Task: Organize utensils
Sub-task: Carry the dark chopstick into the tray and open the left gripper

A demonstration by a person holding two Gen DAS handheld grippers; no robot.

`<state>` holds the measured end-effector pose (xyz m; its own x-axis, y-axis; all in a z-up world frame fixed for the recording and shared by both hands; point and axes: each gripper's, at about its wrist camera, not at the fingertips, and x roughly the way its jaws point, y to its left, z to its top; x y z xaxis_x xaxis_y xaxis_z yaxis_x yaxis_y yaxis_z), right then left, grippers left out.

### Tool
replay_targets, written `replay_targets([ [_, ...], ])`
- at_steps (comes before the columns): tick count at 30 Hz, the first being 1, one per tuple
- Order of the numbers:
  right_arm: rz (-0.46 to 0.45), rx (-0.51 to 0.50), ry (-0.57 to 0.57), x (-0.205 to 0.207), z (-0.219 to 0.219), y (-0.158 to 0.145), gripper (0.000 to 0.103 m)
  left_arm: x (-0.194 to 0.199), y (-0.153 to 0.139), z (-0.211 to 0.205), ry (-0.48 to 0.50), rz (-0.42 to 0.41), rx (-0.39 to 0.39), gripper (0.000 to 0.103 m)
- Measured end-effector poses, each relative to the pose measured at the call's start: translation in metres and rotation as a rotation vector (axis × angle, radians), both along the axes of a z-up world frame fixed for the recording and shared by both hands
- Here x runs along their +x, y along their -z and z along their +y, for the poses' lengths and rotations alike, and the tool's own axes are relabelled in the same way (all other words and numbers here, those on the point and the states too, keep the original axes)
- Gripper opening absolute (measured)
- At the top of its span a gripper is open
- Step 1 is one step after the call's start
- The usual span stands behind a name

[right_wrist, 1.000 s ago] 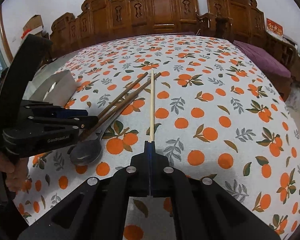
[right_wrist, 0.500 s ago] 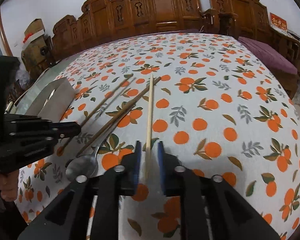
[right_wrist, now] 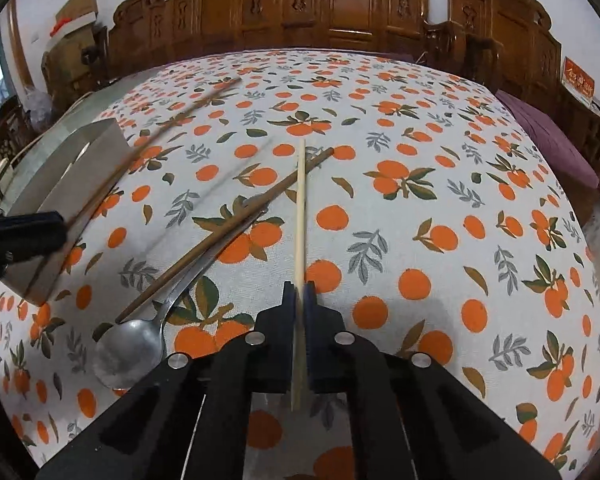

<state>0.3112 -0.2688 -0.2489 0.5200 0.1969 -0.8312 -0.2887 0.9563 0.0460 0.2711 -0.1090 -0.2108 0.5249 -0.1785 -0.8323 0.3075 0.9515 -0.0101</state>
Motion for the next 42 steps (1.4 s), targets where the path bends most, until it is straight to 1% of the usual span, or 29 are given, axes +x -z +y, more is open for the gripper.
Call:
replay_targets([
  [4, -0.001, -0.01, 0.0, -0.004, 0.002, 0.0, 0.005, -0.009, -0.008, 0.004, -0.002, -0.014, 0.0, 0.004],
  [8, -0.026, 0.06, 0.018, -0.012, -0.007, -0.013, 0.005, -0.016, -0.012, 0.007, -0.003, -0.026, 0.009, 0.004],
  [11, -0.033, 0.093, 0.02, -0.014, -0.013, -0.019, 0.006, -0.019, -0.015, 0.009, -0.008, -0.029, 0.008, 0.004],
  [14, -0.035, 0.102, 0.021, -0.014, -0.014, -0.02, 0.005, -0.022, -0.018, 0.011, -0.01, -0.034, 0.01, 0.004],
  [21, -0.067, 0.157, 0.008, -0.024, -0.013, -0.036, 0.006, -0.029, -0.03, 0.022, -0.026, -0.055, -0.003, 0.004],
  [25, -0.083, 0.16, -0.017, -0.034, -0.003, -0.044, 0.006, -0.033, -0.034, 0.034, -0.038, -0.061, 0.007, 0.004],
  [28, -0.103, 0.163, -0.044, -0.042, 0.01, -0.055, 0.006, -0.037, -0.038, 0.046, -0.051, -0.065, 0.017, 0.004],
  [34, -0.126, 0.142, -0.08, -0.053, 0.028, -0.074, 0.006, -0.04, -0.04, 0.075, -0.089, -0.064, 0.031, 0.004],
  [38, -0.134, 0.141, -0.092, -0.062, 0.037, -0.085, 0.006, -0.04, -0.038, 0.094, -0.111, -0.054, 0.036, 0.004],
  [42, -0.14, 0.127, -0.111, -0.066, 0.047, -0.092, 0.006, -0.039, -0.028, 0.112, -0.137, -0.032, 0.045, 0.004],
])
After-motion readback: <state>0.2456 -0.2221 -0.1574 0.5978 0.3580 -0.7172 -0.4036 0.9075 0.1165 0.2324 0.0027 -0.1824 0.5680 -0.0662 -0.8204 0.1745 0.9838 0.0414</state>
